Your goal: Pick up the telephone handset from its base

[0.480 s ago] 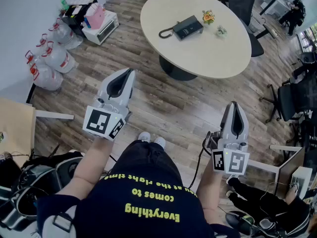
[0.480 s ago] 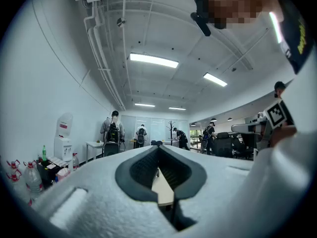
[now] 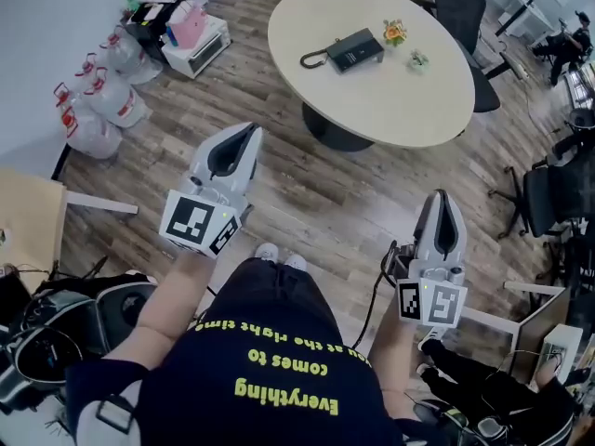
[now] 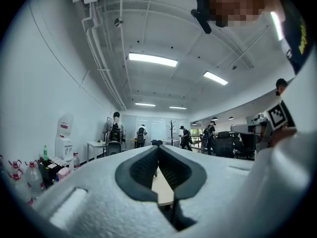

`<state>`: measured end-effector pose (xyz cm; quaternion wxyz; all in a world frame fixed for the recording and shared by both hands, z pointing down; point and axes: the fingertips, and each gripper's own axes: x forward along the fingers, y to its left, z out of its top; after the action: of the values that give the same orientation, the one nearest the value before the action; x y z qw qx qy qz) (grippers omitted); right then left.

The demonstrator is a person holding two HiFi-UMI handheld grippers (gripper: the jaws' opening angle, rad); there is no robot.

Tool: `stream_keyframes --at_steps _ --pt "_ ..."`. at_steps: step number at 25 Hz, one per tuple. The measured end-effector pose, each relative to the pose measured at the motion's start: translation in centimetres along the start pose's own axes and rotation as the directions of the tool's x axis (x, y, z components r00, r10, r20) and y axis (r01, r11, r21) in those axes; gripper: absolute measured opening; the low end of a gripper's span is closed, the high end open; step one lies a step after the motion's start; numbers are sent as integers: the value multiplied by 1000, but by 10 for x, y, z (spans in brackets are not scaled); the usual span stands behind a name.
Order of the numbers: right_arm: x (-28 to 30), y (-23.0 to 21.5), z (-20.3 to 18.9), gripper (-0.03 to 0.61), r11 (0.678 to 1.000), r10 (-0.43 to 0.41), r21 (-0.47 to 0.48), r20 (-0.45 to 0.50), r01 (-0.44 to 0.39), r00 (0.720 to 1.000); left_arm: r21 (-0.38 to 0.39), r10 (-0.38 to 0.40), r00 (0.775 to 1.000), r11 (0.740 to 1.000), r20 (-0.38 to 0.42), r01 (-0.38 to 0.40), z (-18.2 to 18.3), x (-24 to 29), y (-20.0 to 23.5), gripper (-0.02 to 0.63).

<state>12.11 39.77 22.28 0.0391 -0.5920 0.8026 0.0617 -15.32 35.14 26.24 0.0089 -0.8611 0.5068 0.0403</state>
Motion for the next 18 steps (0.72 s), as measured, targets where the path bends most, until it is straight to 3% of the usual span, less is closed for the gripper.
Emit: stream_keyframes --at_steps 2,5,8,12,18 --pt "4 0 -4 40 999 33 22 -19 -32 999 -10 -1 1000 1000 2 1 1 2 -3 6" --pt "6 2 -14 91 996 84 38 -62 -82 994 -17 -10 1000 1000 -19 10 -3 4 -12 151" --pt "7 1 -21 140 993 112 47 -76 -108 991 -22 -9 999 1000 -44 8 -10 6 -20 223" --pt "9 0 -26 192 990 131 58 -78 -127 988 -48 -22 997 999 -69 18 -19 10 -31 263" --pt "27 -10 -31 218 989 137 69 -90 -131 987 -65 -55 996 997 -76 50 -20 36 -32 314"
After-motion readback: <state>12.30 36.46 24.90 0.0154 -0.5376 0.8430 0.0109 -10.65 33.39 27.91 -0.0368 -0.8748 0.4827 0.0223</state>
